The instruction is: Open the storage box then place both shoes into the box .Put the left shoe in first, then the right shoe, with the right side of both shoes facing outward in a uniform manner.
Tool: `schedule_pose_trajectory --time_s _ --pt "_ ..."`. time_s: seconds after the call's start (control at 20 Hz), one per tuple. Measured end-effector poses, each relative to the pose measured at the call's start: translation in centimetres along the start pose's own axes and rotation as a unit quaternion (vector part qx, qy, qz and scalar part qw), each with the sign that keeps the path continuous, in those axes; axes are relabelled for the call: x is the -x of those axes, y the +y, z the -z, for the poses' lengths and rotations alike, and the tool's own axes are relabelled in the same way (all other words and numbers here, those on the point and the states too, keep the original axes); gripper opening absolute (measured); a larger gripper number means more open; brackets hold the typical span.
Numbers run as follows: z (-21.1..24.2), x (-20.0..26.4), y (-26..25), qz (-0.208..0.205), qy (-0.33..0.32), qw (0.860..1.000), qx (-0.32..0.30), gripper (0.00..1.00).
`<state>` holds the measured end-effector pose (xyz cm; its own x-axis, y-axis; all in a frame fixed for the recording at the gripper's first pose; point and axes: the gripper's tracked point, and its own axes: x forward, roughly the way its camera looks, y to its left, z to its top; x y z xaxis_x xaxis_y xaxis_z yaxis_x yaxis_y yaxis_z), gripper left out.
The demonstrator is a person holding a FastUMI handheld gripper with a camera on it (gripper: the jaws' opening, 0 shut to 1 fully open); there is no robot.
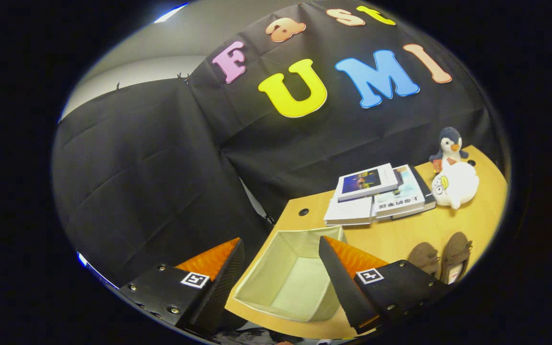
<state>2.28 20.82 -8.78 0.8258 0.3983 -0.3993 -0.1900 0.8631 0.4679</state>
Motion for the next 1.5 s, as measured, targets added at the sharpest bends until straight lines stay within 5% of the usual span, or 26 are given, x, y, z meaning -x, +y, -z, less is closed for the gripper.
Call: schedule_pose_trajectory --time_s 0.65,1.5 --pt "1.8 3.6 -14.9 0.126 0.02 0.986 0.11 0.97" --pt "12.6 3.0 -25.8 0.182 0.144 0.967 0.108 0.98"
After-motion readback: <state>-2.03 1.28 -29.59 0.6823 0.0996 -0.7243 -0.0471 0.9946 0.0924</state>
